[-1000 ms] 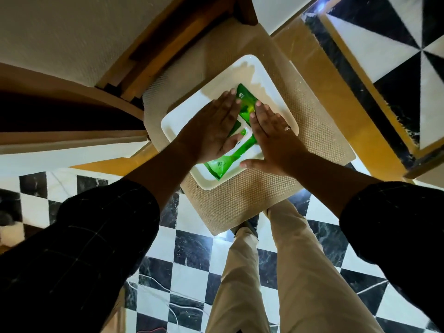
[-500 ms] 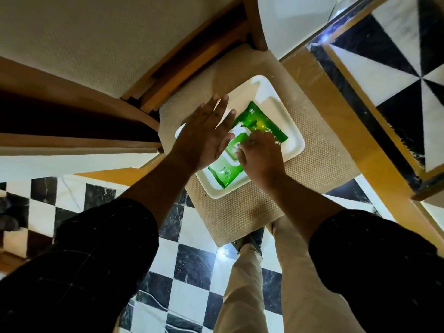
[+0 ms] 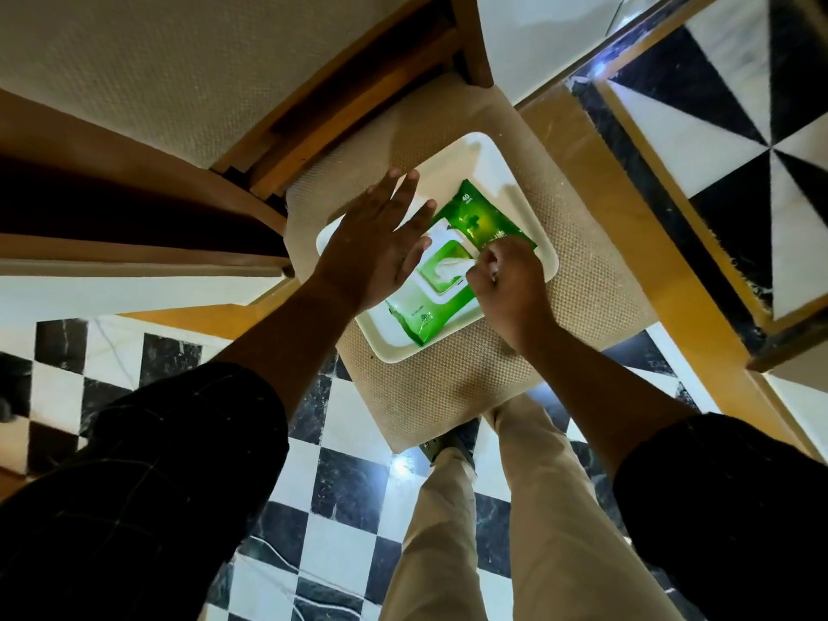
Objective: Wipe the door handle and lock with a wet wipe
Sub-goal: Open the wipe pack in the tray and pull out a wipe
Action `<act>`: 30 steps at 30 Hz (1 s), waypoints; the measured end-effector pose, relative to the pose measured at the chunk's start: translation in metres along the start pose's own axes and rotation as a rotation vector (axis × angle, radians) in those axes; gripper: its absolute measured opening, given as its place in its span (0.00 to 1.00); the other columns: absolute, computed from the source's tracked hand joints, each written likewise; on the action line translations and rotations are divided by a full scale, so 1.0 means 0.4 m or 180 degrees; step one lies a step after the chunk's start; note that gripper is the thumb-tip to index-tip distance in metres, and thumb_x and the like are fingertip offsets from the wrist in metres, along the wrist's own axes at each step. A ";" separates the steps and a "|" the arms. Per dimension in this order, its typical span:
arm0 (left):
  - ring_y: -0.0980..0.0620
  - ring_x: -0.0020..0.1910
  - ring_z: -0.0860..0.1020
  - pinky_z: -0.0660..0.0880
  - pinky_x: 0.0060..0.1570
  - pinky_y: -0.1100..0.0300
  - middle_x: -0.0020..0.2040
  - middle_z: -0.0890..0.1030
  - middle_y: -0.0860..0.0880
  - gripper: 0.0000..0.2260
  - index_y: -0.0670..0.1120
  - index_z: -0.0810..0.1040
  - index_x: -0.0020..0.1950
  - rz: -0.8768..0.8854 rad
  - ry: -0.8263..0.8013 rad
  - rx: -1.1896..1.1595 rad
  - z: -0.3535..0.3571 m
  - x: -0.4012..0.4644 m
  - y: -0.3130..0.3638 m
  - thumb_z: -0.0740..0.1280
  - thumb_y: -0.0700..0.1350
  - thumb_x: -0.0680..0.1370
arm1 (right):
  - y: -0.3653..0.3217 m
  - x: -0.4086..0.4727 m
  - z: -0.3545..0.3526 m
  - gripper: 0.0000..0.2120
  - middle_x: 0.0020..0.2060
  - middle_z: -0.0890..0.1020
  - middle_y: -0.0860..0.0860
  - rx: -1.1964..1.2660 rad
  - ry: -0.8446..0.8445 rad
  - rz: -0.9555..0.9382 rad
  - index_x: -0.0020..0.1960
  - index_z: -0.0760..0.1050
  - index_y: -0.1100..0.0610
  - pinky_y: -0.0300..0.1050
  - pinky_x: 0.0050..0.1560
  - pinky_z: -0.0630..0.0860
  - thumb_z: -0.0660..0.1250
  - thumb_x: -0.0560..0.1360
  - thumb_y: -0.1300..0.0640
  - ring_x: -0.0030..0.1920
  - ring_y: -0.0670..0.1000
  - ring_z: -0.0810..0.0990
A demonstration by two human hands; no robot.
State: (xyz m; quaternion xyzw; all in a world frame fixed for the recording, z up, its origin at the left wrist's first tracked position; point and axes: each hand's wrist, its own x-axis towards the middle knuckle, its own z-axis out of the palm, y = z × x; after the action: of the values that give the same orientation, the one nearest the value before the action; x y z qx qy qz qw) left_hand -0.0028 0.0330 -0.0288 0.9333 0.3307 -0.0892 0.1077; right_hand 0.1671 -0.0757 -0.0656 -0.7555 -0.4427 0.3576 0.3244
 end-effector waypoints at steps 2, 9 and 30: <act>0.34 0.78 0.59 0.62 0.74 0.38 0.77 0.63 0.36 0.22 0.42 0.69 0.74 0.0018 -0.0006 0.0019 -0.001 -0.002 -0.005 0.54 0.51 0.84 | 0.014 -0.003 -0.024 0.06 0.36 0.73 0.56 0.0176 0.0302 0.0135 0.37 0.71 0.65 0.36 0.36 0.59 0.65 0.70 0.62 0.37 0.51 0.69; 0.32 0.76 0.63 0.67 0.71 0.37 0.75 0.66 0.35 0.20 0.41 0.73 0.72 0.0178 0.0265 0.0081 0.004 0.008 0.001 0.58 0.50 0.84 | 0.065 0.009 -0.102 0.05 0.35 0.73 0.56 0.0520 0.0895 0.0427 0.43 0.70 0.64 0.38 0.32 0.66 0.58 0.73 0.62 0.35 0.52 0.72; 0.42 0.71 0.70 0.65 0.68 0.53 0.67 0.77 0.37 0.17 0.42 0.80 0.61 -0.1434 0.0281 -0.1967 0.020 -0.037 0.235 0.60 0.53 0.82 | 0.030 -0.112 -0.144 0.05 0.34 0.74 0.50 0.0606 0.0726 0.0408 0.41 0.68 0.55 0.43 0.33 0.69 0.62 0.75 0.60 0.34 0.48 0.72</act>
State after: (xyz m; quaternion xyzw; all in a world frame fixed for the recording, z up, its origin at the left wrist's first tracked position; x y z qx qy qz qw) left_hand 0.0448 -0.0492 -0.0197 0.7638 0.5431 0.0334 0.3472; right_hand 0.2042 -0.1308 -0.0331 -0.7838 -0.3180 0.3298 0.4192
